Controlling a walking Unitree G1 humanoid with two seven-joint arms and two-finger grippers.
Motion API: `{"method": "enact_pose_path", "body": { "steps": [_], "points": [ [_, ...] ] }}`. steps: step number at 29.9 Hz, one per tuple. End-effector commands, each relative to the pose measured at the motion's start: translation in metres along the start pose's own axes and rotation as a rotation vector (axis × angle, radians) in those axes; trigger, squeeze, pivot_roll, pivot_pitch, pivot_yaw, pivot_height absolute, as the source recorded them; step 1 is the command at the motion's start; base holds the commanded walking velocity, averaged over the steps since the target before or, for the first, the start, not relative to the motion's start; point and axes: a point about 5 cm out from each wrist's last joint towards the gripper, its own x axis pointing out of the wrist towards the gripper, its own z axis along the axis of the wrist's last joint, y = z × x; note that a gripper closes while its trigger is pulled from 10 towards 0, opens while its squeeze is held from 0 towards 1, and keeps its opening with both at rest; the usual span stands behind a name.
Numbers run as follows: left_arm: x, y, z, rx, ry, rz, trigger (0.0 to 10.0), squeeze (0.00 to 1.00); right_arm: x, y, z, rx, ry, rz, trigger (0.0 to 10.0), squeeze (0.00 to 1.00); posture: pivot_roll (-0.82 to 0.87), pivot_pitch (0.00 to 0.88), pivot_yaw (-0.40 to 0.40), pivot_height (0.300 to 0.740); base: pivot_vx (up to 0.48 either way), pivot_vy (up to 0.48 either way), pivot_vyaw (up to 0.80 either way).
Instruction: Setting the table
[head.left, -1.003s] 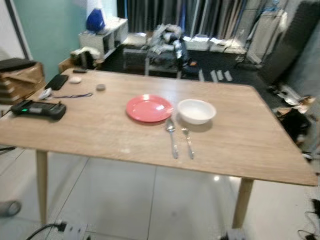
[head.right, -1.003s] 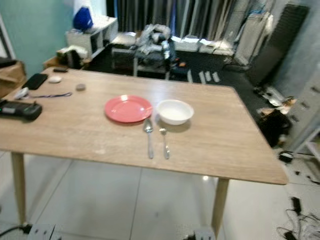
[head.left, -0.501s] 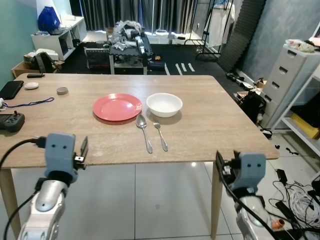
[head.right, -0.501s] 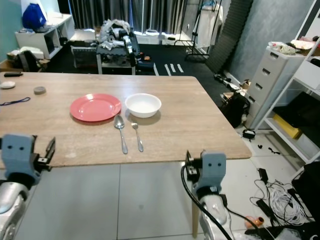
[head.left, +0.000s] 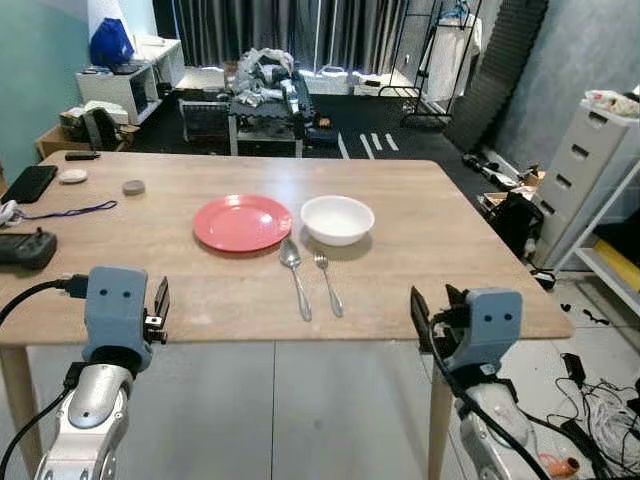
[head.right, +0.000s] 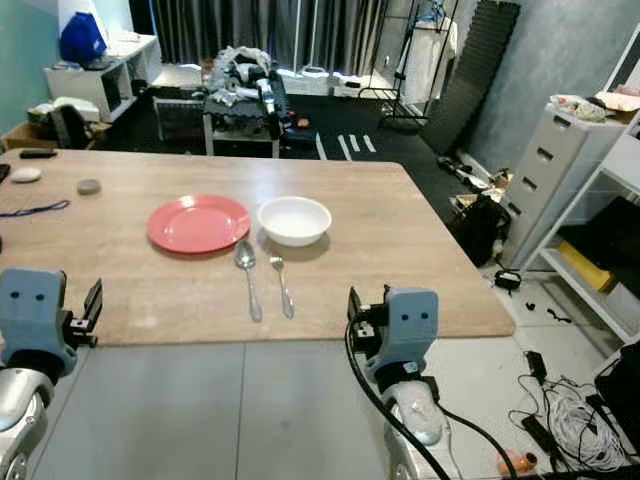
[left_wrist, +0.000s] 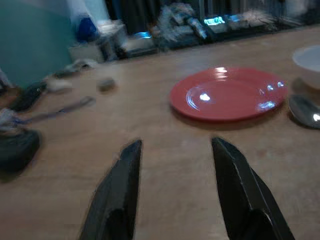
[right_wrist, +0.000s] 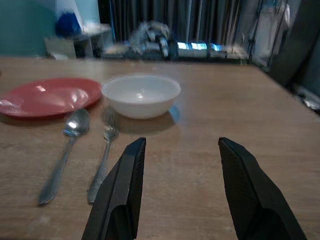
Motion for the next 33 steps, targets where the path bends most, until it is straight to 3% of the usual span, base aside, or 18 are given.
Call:
{"method": "enact_pose_path", "body": {
  "steps": [1, 7, 14, 22, 33],
  "points": [
    [-0.005, 0.004, -0.005, 0.003, 0.031, 0.013, 10.0, 0.00, -0.001, 0.002, 0.001, 0.017, 0.011, -0.002, 10.0, 0.00, 0.04, 0.137, 0.050, 0.740, 0.480, 0.000, 0.00],
    [-0.006, 0.003, -0.004, 0.002, 0.037, 0.012, 10.0, 0.00, -0.001, 0.001, 0.001, 0.017, 0.024, -0.011, 10.0, 0.00, 0.04, 0.135, 0.049, 0.740, 0.480, 0.000, 0.00],
    [-0.007, 0.000, -0.003, -0.001, 0.049, 0.000, 10.0, 0.00, -0.002, -0.006, -0.001, 0.008, 0.059, -0.043, 10.0, 0.00, 0.04, 0.134, 0.050, 0.740, 0.476, 0.000, -0.73],
    [-0.015, -0.011, -0.004, -0.012, 0.061, -0.075, 10.0, 0.00, -0.004, -0.014, 0.000, -0.039, 0.077, -0.047, 10.0, 0.00, 0.04, 0.131, 0.050, 0.740, 0.000, 0.000, 0.00],
    [-0.019, -0.015, -0.007, -0.022, 0.082, -0.093, 10.0, 0.00, -0.002, -0.026, 0.004, -0.119, 0.130, 0.009, 10.0, 0.00, 0.04, 0.135, 0.047, 0.740, 0.000, 0.000, 0.00]
  ]
}}
